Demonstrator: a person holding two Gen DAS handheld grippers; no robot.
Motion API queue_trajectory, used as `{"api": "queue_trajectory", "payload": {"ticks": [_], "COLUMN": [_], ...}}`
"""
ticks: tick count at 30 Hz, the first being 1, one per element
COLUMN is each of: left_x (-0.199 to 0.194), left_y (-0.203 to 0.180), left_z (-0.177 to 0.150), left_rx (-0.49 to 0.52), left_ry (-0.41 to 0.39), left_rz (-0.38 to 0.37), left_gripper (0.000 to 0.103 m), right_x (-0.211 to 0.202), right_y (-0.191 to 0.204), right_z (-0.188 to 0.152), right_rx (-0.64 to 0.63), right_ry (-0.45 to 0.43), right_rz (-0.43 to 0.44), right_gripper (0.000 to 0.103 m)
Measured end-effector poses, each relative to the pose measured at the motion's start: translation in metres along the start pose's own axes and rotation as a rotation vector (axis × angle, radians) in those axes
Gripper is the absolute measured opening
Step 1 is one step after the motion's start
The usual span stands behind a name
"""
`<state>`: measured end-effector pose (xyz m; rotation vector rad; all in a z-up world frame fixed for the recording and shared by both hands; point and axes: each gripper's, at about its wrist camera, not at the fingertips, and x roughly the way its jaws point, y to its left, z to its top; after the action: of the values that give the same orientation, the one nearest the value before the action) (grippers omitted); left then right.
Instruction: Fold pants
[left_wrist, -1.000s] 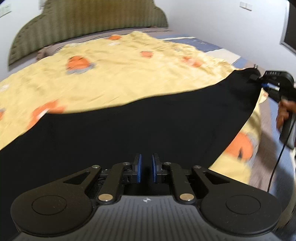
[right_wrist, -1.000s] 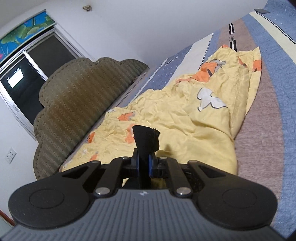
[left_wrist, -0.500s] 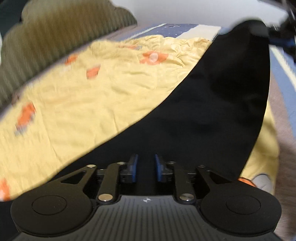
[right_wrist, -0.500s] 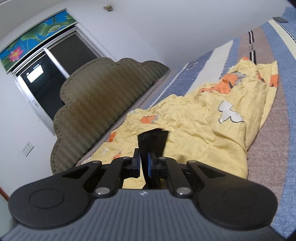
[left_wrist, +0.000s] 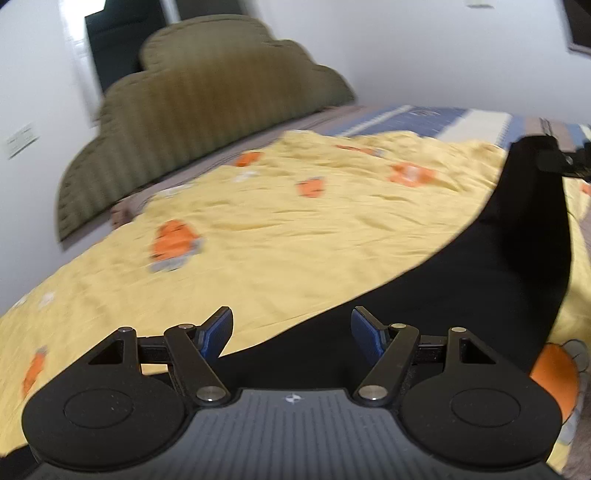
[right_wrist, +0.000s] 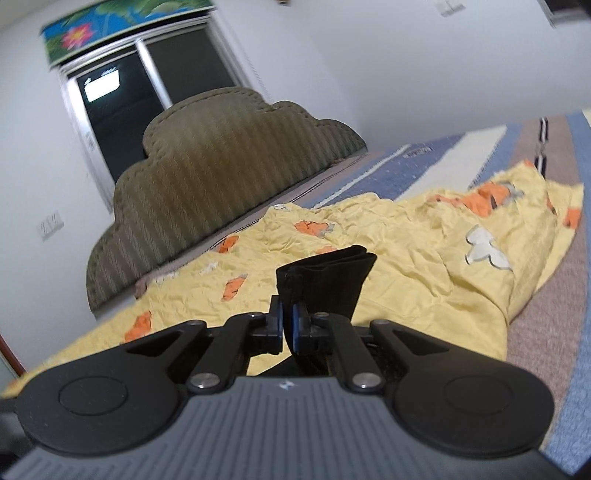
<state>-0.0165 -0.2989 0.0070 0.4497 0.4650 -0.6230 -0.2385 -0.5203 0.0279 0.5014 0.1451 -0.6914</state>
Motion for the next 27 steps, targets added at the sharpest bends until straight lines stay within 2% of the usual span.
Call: {"api": "queue_trajectory", "payload": {"ticks": [6, 10, 13, 15, 19, 22, 27], "left_x": [-0.024, -0.036, -0.038, -0.039, -0.048, -0.052, -0.051], "left_y": [0.051, 0.085, 0.108, 0.118, 0.124, 0.123, 0.121], "left_z": [-0.026, -0.048, -0.062, -0.068, -0.073, -0.073, -0.073], "left_rx": [-0.074, -0.148, -0.206, -0.234, -0.224, -0.208, -0.23], "left_ry": [0.006, 0.054, 0.102, 0.116, 0.108, 0.101, 0.104], "left_rz": [0.11, 0.157, 0.174, 0.183, 0.211, 0.221, 0.192], "left_gripper": [0.07, 0.07, 0.07, 0.07, 0.07, 0.07, 0.07], "right_x": [-0.004, -0.012, -0.023, -0.029, -0.033, -0.036, -0.044], "right_y": [0.043, 0.085, 0.128, 0.158, 0.204, 0.214, 0.213], "right_z": [-0.009, -0.021, -0.039, -0.062, -0.13, -0.164, -0.16], "right_rx": [-0.221, -0.364, -0.485, -0.581, -0.803, -0.869, -0.829], "right_ry": [-0.017, -0.029, -0.039, -0.017, 0.14, 0.219, 0.221], "right_rz": [-0.009, 0.032, 0.103, 0.182, 0.33, 0.363, 0.362], "right_gripper": [0.007, 0.007, 0.007, 0.007, 0.006, 0.006, 0.006]}}
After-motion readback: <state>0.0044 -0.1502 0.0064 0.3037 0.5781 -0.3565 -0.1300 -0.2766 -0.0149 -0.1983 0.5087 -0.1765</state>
